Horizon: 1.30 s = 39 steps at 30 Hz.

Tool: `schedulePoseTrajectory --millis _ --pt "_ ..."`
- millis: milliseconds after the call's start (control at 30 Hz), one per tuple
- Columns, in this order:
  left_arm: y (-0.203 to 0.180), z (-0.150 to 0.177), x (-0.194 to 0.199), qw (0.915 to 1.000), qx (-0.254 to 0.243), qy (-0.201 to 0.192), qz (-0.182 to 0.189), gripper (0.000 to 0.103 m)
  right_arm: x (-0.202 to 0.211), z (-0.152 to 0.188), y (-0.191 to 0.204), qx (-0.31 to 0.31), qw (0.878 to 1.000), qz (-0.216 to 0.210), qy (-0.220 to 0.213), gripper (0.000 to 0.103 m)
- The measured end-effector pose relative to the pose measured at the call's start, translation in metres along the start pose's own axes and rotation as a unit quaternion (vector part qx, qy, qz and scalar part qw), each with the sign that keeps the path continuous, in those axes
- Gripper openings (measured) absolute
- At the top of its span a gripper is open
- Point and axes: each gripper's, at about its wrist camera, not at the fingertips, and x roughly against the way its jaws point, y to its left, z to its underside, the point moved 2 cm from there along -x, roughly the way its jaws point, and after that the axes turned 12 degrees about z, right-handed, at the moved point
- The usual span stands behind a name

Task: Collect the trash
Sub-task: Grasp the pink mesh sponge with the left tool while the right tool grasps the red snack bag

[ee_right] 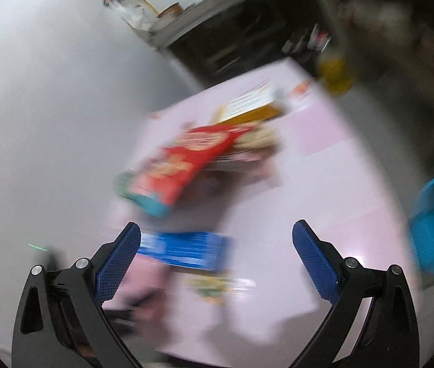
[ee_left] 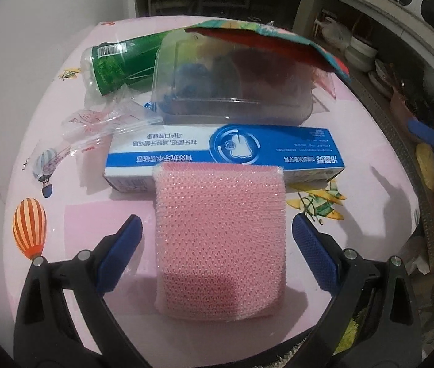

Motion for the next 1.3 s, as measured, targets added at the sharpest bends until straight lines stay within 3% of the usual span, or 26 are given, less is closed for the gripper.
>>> schedulePoseTrajectory --millis 33,100,133,233,467,667,1000,1300 --pt "0.000 -0.001 -0.002 1.0000 -0.003 0.001 -0.005 0.090 -0.010 -0.008 -0.002 -0.028 0.998 -0.049 0.023 0.096" --pt "0.000 -0.001 -0.006 0.9999 -0.007 0.005 -0.012 0.083 -0.023 -0.017 -0.003 -0.059 0.992 -0.097 0.047 0.094" --pt "0.001 0.000 -0.007 0.9998 -0.006 0.009 -0.014 0.079 -0.031 -0.020 -0.002 -0.072 0.989 -0.117 0.056 0.093" --pt "0.007 0.002 -0.007 0.9999 0.005 0.006 -0.008 0.079 -0.056 -0.031 0.000 -0.105 0.979 -0.152 0.083 0.086" --pt "0.012 0.005 -0.001 0.9996 0.022 -0.004 0.015 0.078 -0.108 -0.034 -0.002 -0.175 0.960 -0.169 0.141 0.071" --pt "0.012 0.009 0.005 0.9991 0.026 -0.013 0.031 0.077 -0.128 -0.032 0.003 -0.199 0.951 -0.175 0.160 0.053" --pt "0.011 0.011 0.015 0.9987 0.022 -0.030 0.035 0.077 -0.127 -0.031 0.000 -0.216 0.941 -0.204 0.163 0.013" --pt "0.009 0.012 0.024 0.9981 0.020 -0.045 0.037 0.076 -0.106 -0.031 0.006 -0.210 0.934 -0.247 0.149 0.005"
